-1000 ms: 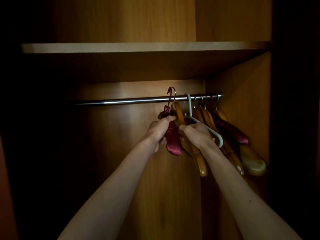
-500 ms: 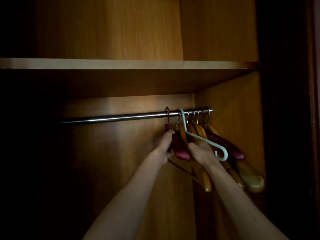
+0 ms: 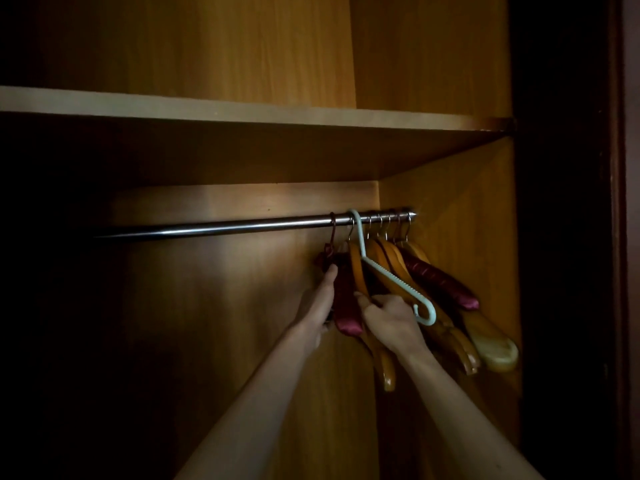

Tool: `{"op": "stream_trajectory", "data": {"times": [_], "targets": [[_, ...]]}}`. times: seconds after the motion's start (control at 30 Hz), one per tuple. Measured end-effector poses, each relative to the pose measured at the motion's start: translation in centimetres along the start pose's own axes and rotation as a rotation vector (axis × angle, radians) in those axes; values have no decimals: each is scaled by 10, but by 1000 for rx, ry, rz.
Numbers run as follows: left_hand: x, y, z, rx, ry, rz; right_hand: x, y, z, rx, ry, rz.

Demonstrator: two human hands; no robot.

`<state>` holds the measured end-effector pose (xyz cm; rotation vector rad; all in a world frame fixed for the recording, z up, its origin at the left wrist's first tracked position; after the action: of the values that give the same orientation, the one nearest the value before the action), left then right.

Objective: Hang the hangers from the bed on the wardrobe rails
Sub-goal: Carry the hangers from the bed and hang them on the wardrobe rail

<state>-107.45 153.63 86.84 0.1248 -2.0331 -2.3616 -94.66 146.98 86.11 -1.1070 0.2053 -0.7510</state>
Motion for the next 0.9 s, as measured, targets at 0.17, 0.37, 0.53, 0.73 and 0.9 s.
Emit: {"op": "stream_trajectory", "data": {"times": [0.17,0.37,0.53,0.73,0.9], "targets": [[23,-58,-26,-186,134,136,18,28,-55,133,113,-58],[37,-215,-75,-55,-30,388,16,129,-136,62,-48,-264],[45,-364,-159,257,-282,572,3,259,-227,-194,-339,-404],[62,-488,-269,546,-530,756,23,393,-366,-636,-477,-568],[83,-556,-329,806,-710,882,56,443,-470,-918,-485,-643]]}}
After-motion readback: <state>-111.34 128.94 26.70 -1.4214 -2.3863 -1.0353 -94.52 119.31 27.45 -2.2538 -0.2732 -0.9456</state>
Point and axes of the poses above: each hand's wrist, its own z-axis towards the middle knuckle, its own x-axis out of the back of the hand, y = z × x, the point moved 4 cm from there along z, towards the middle knuckle, and after that the axes turned 13 degrees about y, right-handed, at the moved point
